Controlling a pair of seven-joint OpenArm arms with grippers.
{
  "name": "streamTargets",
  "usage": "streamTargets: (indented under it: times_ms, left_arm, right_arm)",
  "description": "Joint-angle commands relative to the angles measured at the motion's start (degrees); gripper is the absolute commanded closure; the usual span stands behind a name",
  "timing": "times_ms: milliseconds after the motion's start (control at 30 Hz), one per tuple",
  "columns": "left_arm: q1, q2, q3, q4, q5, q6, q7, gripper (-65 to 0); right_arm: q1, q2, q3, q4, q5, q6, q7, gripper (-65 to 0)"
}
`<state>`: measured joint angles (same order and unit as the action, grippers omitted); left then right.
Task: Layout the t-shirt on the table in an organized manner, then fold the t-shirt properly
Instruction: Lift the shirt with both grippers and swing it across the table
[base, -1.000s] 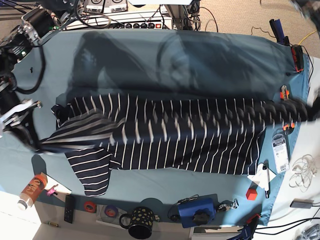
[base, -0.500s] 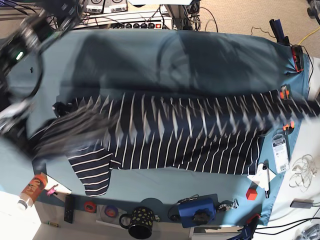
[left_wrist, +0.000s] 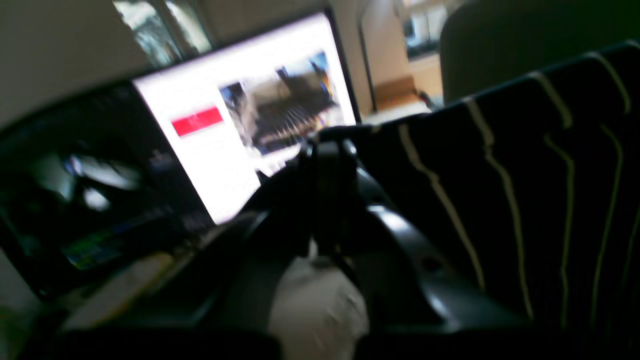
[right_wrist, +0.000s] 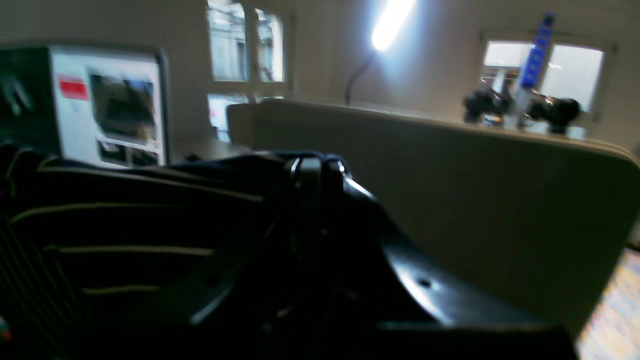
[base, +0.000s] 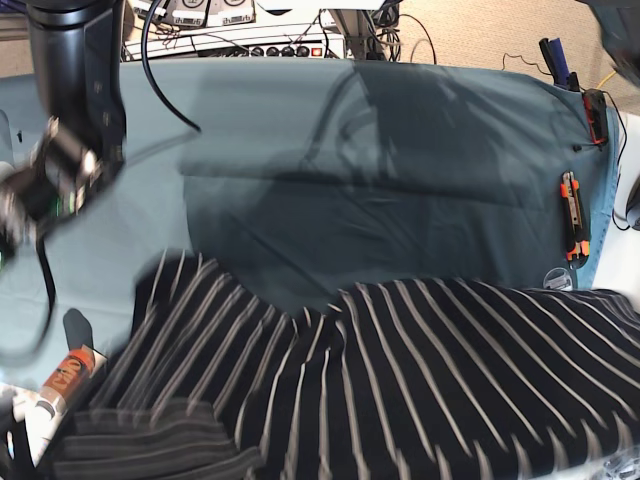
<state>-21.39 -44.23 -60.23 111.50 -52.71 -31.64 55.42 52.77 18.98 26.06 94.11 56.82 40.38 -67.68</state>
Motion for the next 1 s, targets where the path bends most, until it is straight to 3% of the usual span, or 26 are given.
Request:
streamTargets:
  times_ms: [0,267,433,700,833,967]
  left_arm:
    - [-1.90,-2.19,-0.31,0.02,0.66,0.81,-1.46,0.0]
    - [-4.50,-6.23,-0.57,-3.08,0.66,0.87,-1.42,0.0]
    - [-4.50,-8.24,-3.89,-3.08,0.39,2.67,-1.44,0.0]
    - [-4.13,-11.04,-12.57,-2.73,-5.22,1.90,1.90,0.0]
    - [-3.98,-11.67,-12.85,-2.62,-6.49,1.84,3.04,0.0]
    - [-4.02,-11.96,-8.90,-2.64,-6.47,1.57,1.99,0.0]
  right_arm:
    - [3.34,0.35,0.28,0.70,0.35,-0.38,1.73,0.0]
    - [11.15,-2.69,0.24,0.72,0.31,-0.38,1.40,0.0]
    - [14.10,-4.15,0.24,0.72,0.28,-0.38,1.49,0.0]
    - [14.93,-4.39,0.28,1.16,2.91,-0.38,-0.26,0.0]
    - [14.88,-4.39,0.28,2.21,2.86,-0.38,-1.05,0.0]
    - [14.99,-4.37,0.28,1.22,-3.69,-1.14,1.29,0.0]
